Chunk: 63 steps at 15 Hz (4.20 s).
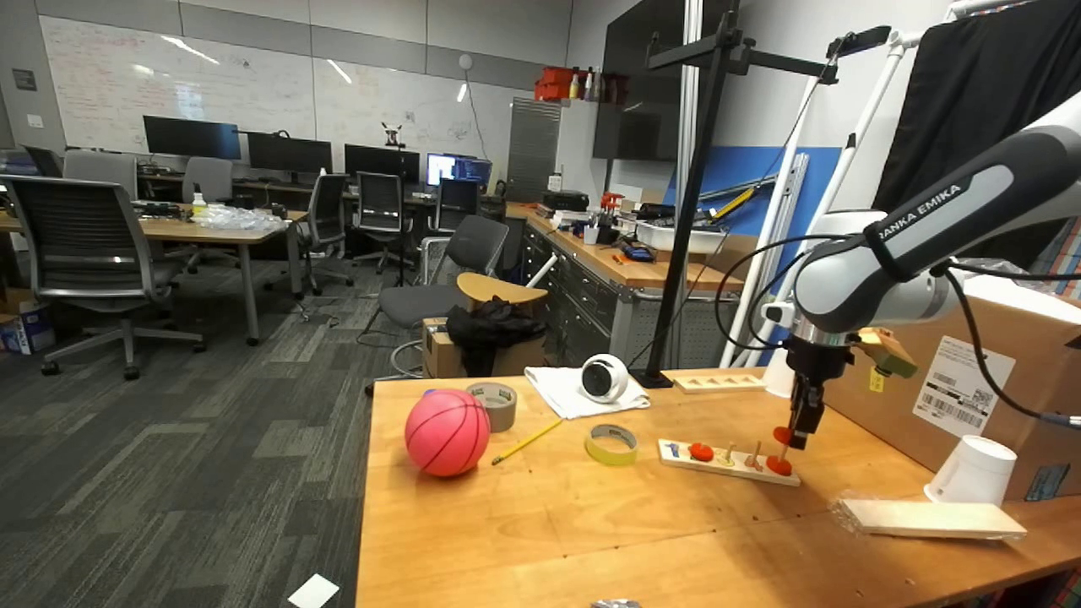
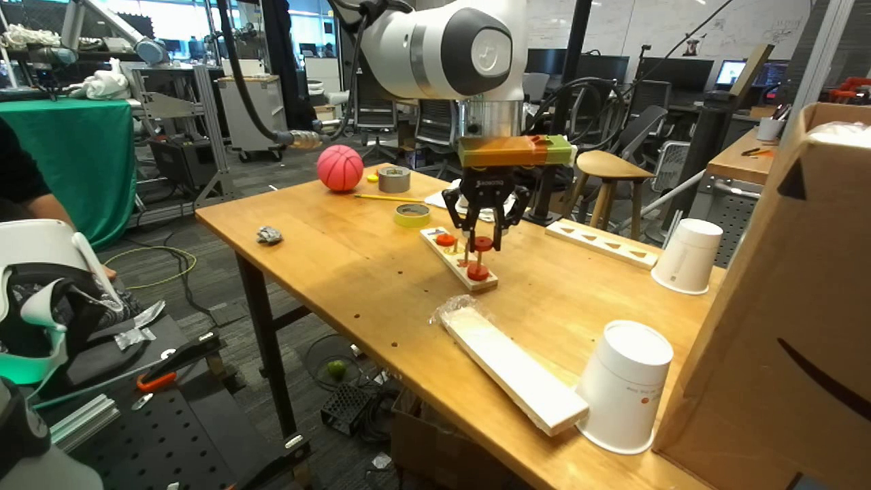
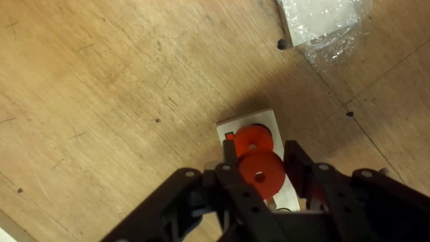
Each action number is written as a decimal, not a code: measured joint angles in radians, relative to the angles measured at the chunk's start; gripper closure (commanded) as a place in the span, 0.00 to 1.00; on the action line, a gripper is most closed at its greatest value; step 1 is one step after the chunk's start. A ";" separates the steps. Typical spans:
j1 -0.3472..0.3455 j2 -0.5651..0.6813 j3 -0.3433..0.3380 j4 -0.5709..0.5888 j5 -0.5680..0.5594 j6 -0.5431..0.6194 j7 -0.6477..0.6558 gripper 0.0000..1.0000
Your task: Move one right block to the first right position, then the left block, then the remaining block to the first right position
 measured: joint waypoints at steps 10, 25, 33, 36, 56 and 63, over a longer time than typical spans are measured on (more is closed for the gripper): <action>0.000 0.085 0.021 0.125 0.001 -0.029 -0.001 0.75; -0.001 0.109 0.023 0.206 0.001 -0.093 -0.001 0.75; -0.006 0.082 0.012 0.162 -0.014 -0.087 -0.001 0.75; -0.007 0.054 0.010 0.129 -0.023 -0.077 -0.001 0.75; 0.012 -0.010 0.019 0.022 -0.029 -0.058 -0.001 0.75; 0.014 0.009 0.020 0.030 -0.029 -0.057 -0.001 0.75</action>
